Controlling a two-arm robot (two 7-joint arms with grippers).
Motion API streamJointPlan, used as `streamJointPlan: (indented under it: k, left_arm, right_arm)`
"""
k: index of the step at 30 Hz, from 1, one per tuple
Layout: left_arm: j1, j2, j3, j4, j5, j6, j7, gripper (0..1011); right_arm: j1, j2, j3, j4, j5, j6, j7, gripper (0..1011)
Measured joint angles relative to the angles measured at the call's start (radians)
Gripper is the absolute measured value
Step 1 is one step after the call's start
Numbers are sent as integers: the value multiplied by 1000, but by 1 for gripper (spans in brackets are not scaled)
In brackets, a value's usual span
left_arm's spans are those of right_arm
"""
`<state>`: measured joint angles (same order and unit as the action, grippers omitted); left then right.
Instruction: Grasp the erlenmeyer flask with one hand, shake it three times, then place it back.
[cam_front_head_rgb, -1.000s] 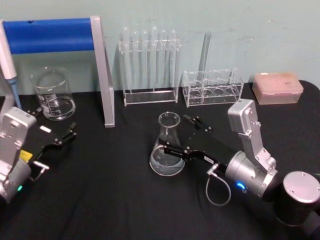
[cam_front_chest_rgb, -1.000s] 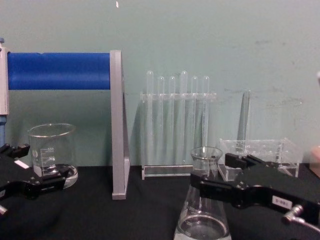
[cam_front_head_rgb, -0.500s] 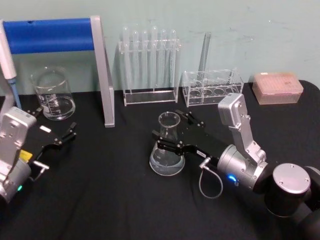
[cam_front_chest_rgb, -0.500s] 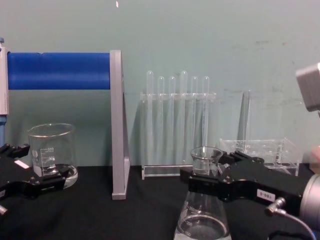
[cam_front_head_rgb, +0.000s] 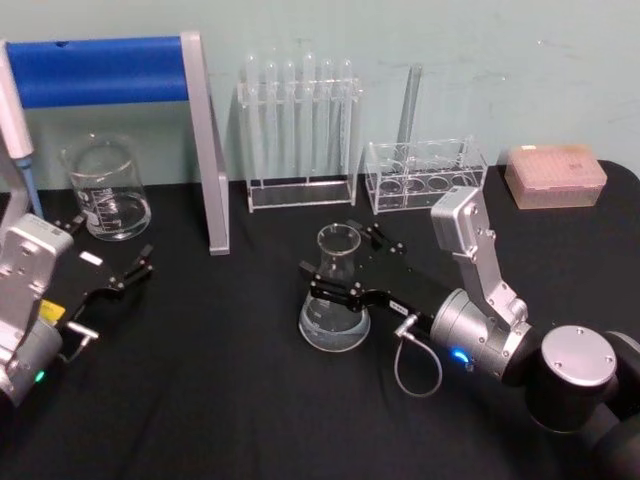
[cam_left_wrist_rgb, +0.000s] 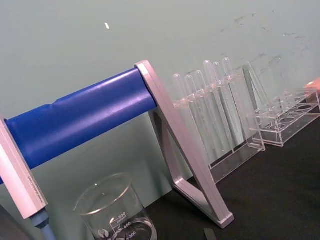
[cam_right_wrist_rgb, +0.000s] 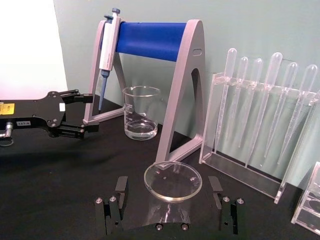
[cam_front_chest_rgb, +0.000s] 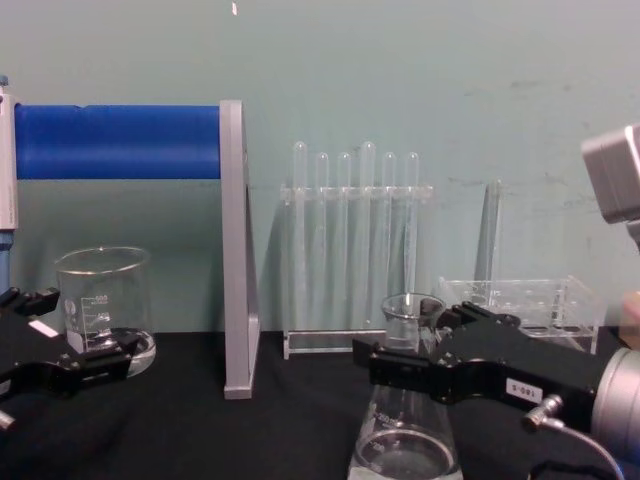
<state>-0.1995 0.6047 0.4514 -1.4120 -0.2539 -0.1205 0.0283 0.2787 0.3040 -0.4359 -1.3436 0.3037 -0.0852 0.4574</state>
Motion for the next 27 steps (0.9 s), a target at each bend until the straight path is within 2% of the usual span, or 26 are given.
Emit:
streamJointPlan:
  k: [4,8,21,22,24,27]
  left_arm:
    - [0,0,0,0,0,0,0,1001]
    - [0,0,0,0,0,0,0,1001]
    - [0,0,0,0,0,0,0,1001]
    - [0,0,0,0,0,0,0,1001]
    - [0,0,0,0,0,0,0,1001]
    - [0,0,0,0,0,0,0,1001]
  right_arm:
    - [0,0,0,0,0,0,0,997]
    - [0,0,1,0,1,0,0,924]
    - [-1,0,2,-1,2,0,-1,561]
    - [-1,0,2,-1,2,0,-1,503]
    - [-1,0,2,-1,2,0,-1,458]
    - [-1,0,2,-1,2,0,-1,450]
